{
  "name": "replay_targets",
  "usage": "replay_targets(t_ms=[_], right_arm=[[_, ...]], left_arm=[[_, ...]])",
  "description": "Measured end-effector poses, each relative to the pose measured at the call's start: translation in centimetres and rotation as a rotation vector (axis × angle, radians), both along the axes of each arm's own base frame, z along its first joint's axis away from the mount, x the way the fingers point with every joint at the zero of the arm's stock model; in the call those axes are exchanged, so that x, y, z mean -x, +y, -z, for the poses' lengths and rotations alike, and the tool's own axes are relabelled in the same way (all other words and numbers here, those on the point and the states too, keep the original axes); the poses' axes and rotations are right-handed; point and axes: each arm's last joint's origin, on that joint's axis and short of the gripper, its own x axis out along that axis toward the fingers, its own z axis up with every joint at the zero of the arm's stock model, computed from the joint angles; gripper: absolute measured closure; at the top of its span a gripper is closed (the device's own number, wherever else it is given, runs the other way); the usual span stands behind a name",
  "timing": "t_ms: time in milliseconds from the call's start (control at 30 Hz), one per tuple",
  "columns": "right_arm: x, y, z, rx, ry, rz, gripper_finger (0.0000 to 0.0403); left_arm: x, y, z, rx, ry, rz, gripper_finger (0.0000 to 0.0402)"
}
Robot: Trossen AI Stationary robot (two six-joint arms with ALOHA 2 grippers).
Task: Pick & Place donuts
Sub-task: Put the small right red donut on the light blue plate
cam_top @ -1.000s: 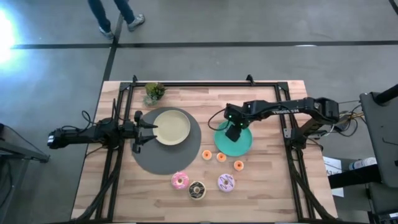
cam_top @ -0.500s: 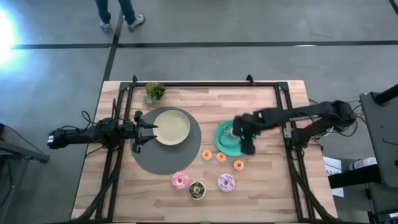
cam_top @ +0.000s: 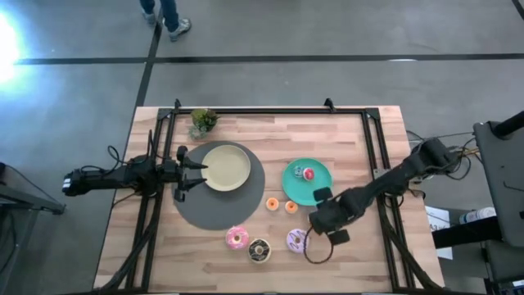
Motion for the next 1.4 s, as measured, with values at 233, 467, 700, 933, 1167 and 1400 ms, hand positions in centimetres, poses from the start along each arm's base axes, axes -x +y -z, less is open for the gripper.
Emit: replay_targets(t_ms=[233, 467, 700, 933, 1167, 1400], right_arm=[[-1.1, 0.9, 0.7, 0.029, -0.084, 0.112, 0.0244], [-1.1, 1.5, 1.0, 0.000, -0.092, 0.099, 0.0241], [-0.9, 1.5, 2.5, 0.000, -0.064, 0.180, 0.0241], [-1.2, 1.9, 3.5, 0.004, -0.056, 0.177, 0.0247], [-1.1, 1.8, 4.2, 0.001, -0.050, 0.240, 0.0279], [-0.9, 1.6, 4.4, -0.019, -0.054, 0.344, 0.0350]], left_arm=[[0.0, 0.0, 0.0, 0.000, 0.000, 0.000, 0.0218], [0.0, 0.0, 0.0, 0.000, 0.000, 0.000, 0.0218], [0.0, 0.0, 0.0, 0.000, 0.001, 0.001, 0.0218], [0.0, 0.0, 0.0, 0.000, 0.000, 0.000, 0.0218], [0.0, 0.0, 0.0, 0.000, 0.000, 0.000, 0.0218], [0.0, 0.0, 0.0, 0.000, 0.001, 0.000, 0.0218]])
